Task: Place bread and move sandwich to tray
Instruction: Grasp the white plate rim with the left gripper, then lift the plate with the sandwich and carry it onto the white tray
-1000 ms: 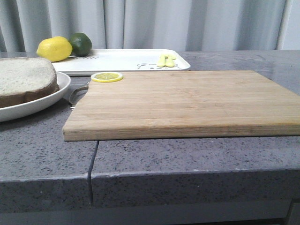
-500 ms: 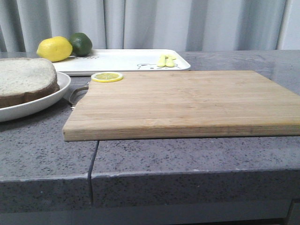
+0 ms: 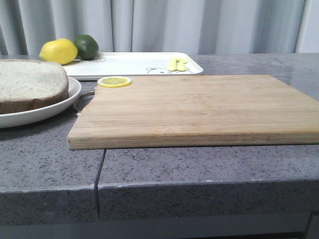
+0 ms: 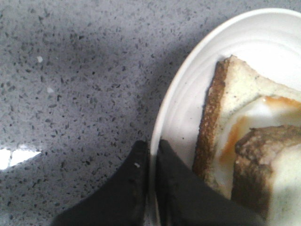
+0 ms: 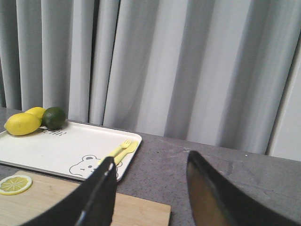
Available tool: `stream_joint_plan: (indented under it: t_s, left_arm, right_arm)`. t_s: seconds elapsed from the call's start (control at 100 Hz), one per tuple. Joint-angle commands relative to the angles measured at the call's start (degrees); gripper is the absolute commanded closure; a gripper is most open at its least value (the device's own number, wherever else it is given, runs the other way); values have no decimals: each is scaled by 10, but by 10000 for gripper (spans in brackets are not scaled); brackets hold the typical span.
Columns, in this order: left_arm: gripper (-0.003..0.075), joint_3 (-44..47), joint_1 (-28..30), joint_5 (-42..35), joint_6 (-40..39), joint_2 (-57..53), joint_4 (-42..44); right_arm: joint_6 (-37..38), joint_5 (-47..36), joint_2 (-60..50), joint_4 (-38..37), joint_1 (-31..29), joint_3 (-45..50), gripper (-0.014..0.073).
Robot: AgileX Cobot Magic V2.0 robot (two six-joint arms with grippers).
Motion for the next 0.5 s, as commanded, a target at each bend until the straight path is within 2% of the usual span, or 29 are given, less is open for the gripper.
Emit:
stream_joint_plan:
  t_s: [0.0,0.49]
  left_arm:
    - [740,-30,-1,5,1,-26,-28]
    - [739,-136,35,95,8,-31,-71]
  right_arm:
    - [-3,13,3,-35,-3,-15,232]
    - [-3,13,3,-35,-3,-15,232]
